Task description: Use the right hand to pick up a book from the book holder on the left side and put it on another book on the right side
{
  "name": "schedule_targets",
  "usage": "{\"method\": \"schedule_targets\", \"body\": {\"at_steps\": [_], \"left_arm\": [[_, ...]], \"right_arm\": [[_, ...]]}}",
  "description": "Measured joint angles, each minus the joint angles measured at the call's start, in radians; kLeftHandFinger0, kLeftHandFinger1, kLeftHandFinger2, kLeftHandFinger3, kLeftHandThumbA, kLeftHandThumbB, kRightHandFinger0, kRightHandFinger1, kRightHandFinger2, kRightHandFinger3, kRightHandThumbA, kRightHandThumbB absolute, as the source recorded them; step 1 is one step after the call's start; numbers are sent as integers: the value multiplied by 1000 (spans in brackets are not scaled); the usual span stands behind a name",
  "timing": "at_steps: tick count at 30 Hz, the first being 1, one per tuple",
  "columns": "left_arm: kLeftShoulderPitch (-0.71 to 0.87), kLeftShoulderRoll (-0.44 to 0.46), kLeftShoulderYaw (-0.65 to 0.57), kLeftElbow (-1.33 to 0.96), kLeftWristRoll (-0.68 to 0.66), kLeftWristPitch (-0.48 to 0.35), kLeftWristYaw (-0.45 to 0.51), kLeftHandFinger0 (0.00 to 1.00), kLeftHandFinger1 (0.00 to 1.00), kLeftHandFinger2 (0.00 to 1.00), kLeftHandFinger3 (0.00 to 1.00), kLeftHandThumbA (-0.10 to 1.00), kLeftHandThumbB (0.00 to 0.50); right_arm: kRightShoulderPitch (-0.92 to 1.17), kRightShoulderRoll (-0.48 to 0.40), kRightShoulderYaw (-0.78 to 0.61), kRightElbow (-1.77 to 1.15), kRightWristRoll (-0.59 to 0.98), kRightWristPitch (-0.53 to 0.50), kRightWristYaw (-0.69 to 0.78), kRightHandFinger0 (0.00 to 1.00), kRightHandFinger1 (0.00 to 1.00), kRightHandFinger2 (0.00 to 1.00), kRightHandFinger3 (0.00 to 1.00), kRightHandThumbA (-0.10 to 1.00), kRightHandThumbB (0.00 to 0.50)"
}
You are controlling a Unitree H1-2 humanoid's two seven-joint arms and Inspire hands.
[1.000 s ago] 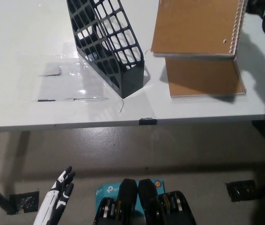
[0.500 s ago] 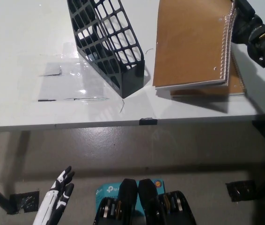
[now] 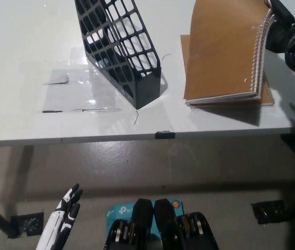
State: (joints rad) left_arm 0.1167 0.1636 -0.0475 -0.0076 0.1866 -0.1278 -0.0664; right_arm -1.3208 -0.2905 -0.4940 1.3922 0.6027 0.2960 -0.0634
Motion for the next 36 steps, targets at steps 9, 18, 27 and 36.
{"method": "schedule_targets", "body": {"at_steps": [9,18,27,36], "left_arm": [[0,0,1,0,0,-5,0,1000,1000,1000,1000,1000,0],[0,0,1,3,0,-6,0,1000,1000,1000,1000,1000,0],[1,0,14,3,-1,-8,0,1000,1000,1000,1000,1000,0],[6,0,24,3,-1,-11,0,1000,1000,1000,1000,1000,0]], "right_arm": [[0,-32,125,15,-96,-4,8,1000,1000,1000,1000,215,239],[11,-49,324,17,-217,-35,102,1000,1000,1000,1000,461,250],[7,-36,338,21,-278,-130,28,1000,1000,1000,1000,601,257],[-31,-35,388,13,-356,-214,-112,1000,1000,1000,1000,763,267]]}}
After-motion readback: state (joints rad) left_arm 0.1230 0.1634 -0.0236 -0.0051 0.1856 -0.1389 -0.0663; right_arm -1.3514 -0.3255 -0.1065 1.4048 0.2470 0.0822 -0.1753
